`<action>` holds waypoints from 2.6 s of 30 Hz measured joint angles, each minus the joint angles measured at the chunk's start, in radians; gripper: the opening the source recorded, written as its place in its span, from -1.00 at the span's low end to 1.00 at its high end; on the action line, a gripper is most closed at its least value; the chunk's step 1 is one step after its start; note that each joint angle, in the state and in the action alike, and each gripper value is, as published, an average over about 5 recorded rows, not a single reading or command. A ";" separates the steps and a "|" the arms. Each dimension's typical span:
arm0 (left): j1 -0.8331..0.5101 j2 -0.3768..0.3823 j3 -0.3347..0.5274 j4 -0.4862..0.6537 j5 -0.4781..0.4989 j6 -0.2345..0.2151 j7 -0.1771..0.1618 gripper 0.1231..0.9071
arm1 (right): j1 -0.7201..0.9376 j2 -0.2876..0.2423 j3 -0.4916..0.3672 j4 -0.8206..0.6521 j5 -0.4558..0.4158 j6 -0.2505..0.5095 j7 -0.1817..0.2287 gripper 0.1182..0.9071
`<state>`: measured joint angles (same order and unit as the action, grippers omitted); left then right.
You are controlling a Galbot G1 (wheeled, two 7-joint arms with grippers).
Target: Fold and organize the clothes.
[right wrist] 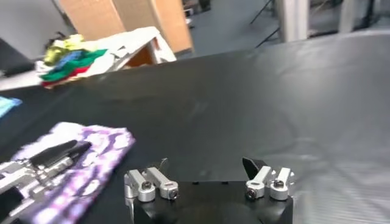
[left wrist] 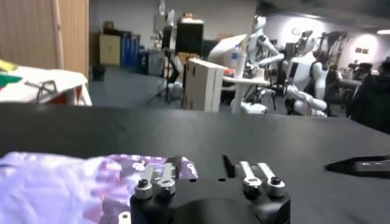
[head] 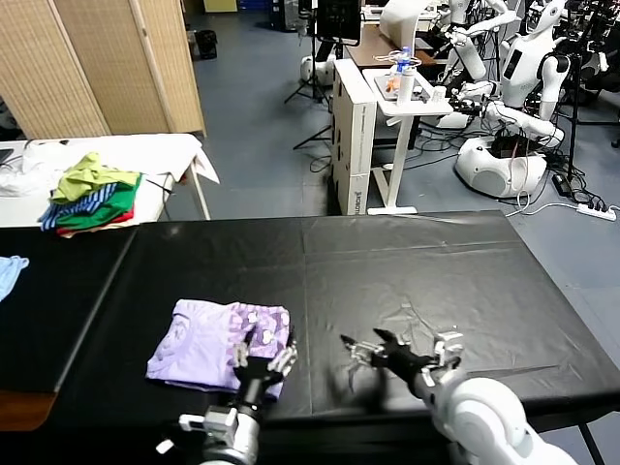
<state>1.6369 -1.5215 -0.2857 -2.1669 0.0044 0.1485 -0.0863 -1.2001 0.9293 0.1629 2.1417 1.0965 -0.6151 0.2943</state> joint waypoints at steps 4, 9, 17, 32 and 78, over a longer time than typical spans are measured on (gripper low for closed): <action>-0.002 0.039 -0.062 -0.038 -0.023 -0.006 -0.002 0.99 | 0.092 0.043 -0.112 -0.045 0.017 0.001 0.018 1.00; 0.015 0.073 -0.135 -0.057 -0.036 -0.010 -0.005 1.00 | 0.182 0.108 -0.227 -0.106 0.017 0.002 0.019 0.97; 0.030 0.078 -0.192 -0.059 -0.033 -0.009 -0.006 1.00 | 0.227 0.172 -0.304 -0.172 0.016 -0.002 0.015 0.30; 0.032 0.079 -0.238 -0.055 -0.068 -0.005 -0.021 1.00 | 0.189 0.101 -0.206 -0.142 0.029 -0.031 0.004 -0.94; 0.445 0.101 -0.247 -0.245 -0.206 -0.052 -0.090 1.00 | -0.570 -0.130 0.351 0.029 -0.580 0.664 -0.058 1.00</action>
<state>2.0817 -1.4200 -0.5326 -2.4120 -0.2014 0.0969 -0.1763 -1.7705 0.7988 0.5135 2.1711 0.5164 0.0491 0.2363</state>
